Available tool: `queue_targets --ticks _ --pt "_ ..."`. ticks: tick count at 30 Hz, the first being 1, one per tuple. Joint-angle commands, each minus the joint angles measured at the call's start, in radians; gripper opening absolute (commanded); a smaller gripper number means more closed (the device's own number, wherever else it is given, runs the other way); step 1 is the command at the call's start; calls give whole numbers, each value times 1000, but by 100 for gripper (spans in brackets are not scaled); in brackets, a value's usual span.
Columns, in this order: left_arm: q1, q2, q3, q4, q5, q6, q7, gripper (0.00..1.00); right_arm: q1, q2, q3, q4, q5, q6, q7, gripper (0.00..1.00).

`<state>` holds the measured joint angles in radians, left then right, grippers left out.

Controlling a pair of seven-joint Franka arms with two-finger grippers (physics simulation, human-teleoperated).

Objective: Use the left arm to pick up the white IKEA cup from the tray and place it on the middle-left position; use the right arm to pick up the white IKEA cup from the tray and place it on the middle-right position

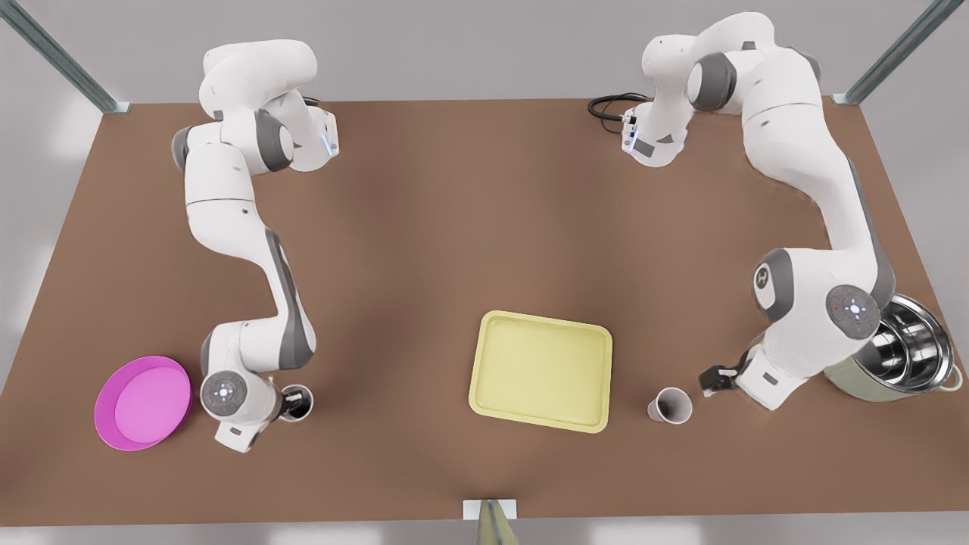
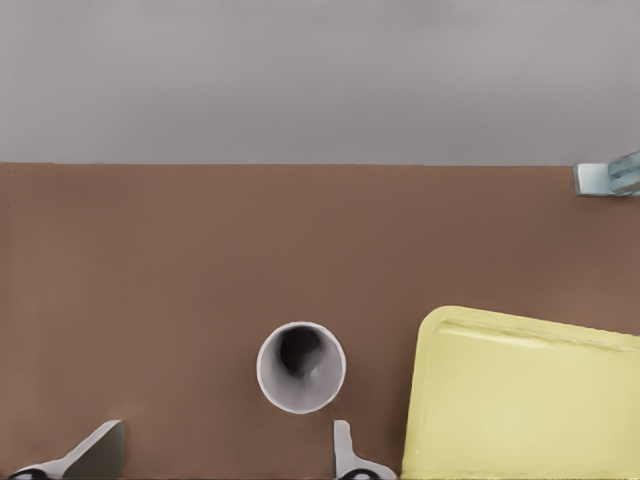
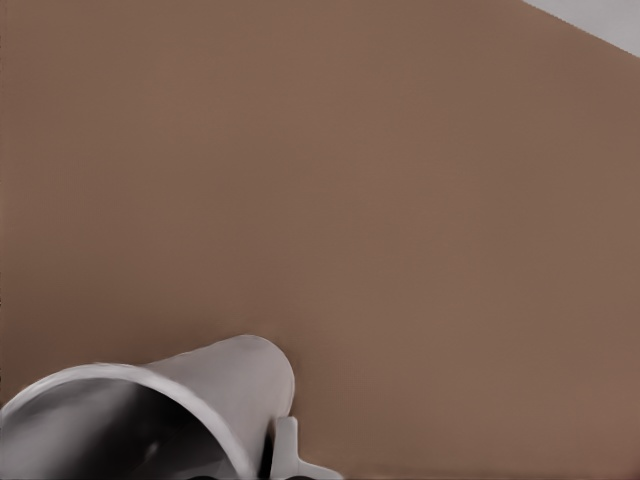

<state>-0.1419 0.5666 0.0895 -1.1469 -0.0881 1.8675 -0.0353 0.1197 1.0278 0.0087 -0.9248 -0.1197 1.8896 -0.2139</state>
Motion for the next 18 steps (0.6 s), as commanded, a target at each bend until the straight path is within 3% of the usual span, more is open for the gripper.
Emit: queue_targets --ticks 1,2,3,6,9,11,13,18 --pt "-4 -183 -4 -190 50 -168 103 100 0 0 2 0 -20 -44 -171 0" --pt "-53 -336 -5 -422 87 -45 94 100 0 0 2 1 -20 -43 -171 0" --pt "-58 -422 -7 -504 91 -39 94 100 0 3 2 1 -20 -43 -171 0" --pt "50 -427 13 -471 -50 -119 212 100 -2 15 10 1 -20 -41 -173 0" --pt "48 -413 -1 -416 -27 -120 107 100 -2 15 16 1 -18 -37 -174 0" --pt "48 -415 1 -415 -30 -123 107 100 -3 17 34 3 -18 -27 -171 20" --pt "48 -415 1 -413 -28 -125 106 100 -3 15 39 3 -18 -27 -170 31" --pt "48 -424 6 -413 -28 -126 109 100 -3 14 45 4 -17 -33 -168 36"
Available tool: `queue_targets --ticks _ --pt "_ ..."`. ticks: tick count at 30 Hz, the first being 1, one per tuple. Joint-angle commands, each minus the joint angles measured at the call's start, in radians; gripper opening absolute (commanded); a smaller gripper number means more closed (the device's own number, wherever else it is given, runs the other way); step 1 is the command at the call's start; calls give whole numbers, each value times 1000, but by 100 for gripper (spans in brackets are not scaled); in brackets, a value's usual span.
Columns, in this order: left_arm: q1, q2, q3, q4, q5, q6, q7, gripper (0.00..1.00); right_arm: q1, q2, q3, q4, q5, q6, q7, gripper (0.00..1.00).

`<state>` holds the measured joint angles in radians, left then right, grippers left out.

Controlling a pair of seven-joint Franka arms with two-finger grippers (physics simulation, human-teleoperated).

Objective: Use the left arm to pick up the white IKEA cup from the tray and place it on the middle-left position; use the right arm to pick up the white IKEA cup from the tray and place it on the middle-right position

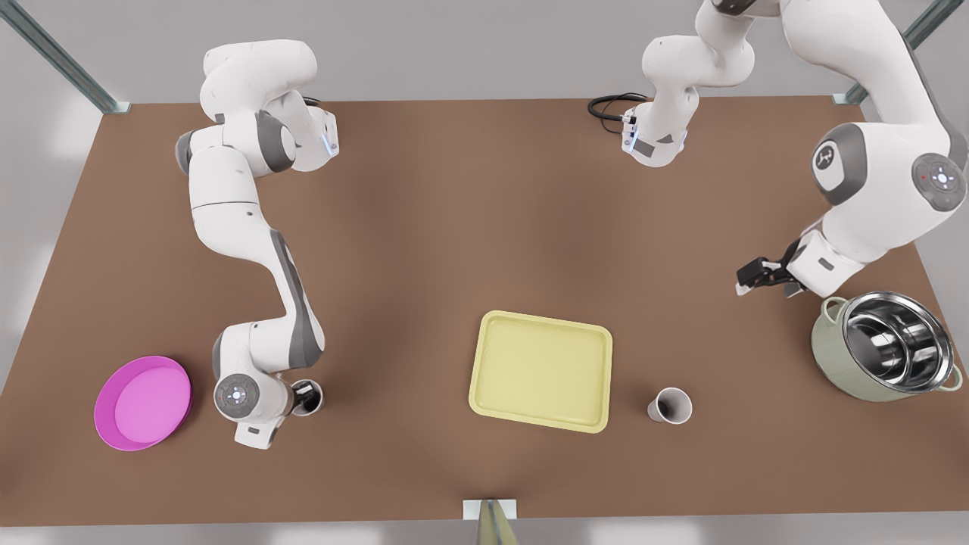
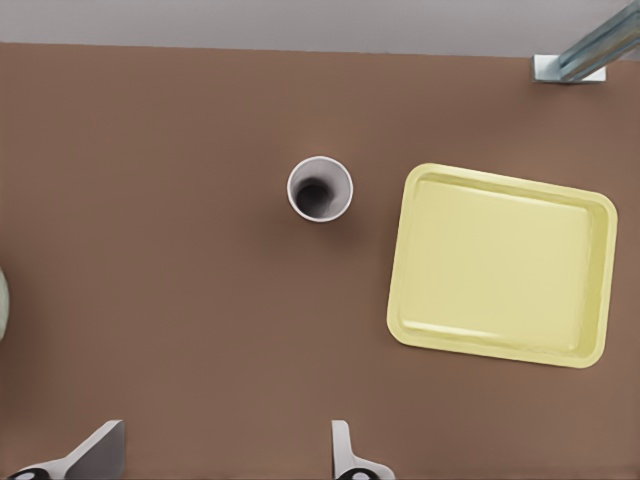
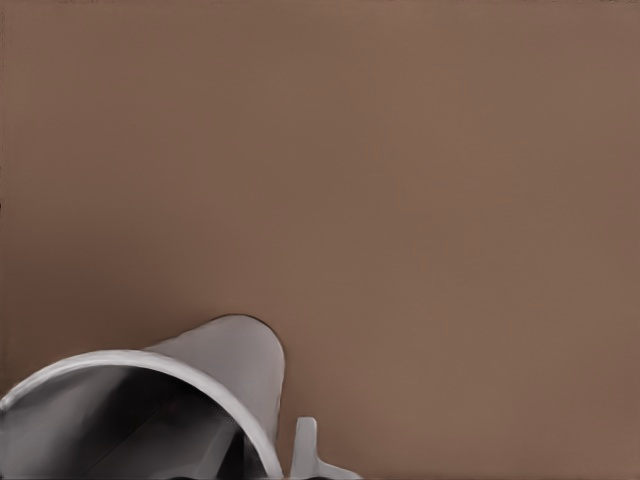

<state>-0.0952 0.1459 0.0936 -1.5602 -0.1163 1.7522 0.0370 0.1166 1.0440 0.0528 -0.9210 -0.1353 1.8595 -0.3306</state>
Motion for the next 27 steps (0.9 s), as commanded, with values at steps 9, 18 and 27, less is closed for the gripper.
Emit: queue_targets --ticks 9,18,27 --pt "2 -9 -8 3 1 -26 23 100 1 -73 30 4 0 -82 -53 47" --pt "5 11 -6 22 -5 -13 31 100 -72 -383 32 8 85 -264 275 100" --pt "2 12 -6 20 -2 -3 24 100 -91 -423 39 7 82 -378 470 100"
